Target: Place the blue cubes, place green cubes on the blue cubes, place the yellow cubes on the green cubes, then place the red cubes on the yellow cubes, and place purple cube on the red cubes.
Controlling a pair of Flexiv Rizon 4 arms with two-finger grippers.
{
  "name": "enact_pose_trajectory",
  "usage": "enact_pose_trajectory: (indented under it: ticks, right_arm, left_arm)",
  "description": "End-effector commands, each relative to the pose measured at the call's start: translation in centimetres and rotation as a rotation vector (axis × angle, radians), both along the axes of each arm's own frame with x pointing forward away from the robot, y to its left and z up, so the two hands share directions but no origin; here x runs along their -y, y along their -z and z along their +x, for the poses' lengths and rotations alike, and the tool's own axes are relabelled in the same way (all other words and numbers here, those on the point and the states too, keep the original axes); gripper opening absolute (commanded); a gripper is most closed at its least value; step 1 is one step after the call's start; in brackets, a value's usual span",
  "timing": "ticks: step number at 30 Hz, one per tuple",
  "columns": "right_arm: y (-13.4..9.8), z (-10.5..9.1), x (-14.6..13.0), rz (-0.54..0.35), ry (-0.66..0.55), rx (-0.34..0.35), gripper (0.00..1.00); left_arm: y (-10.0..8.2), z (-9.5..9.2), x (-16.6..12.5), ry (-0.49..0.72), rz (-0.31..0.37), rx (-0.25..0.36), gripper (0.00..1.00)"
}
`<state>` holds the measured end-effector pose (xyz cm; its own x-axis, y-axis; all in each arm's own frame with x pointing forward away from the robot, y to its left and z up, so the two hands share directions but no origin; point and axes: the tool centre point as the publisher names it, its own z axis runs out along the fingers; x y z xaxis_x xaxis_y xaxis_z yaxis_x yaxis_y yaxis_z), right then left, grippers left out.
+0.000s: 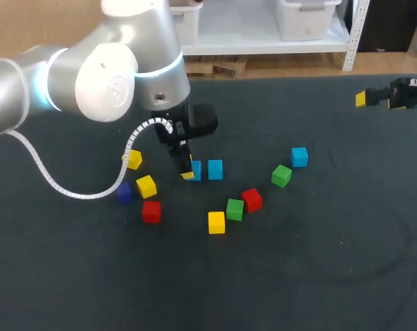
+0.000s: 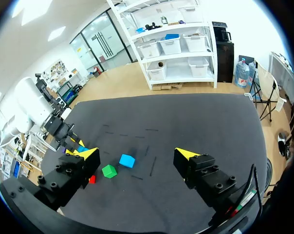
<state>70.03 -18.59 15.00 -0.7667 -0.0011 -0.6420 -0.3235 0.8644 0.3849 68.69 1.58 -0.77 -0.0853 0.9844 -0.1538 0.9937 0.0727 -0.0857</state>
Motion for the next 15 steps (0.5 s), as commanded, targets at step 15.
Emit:
enact_pose_trajectory:
  ticks: [15]
  right_arm:
    - [0.0,-0.01,-0.06,-0.002,0.002,0.0,1.0]
  left_arm:
    - [0.15,-0.21,-0.18,-0.01,-0.004,-0.006,0.4]
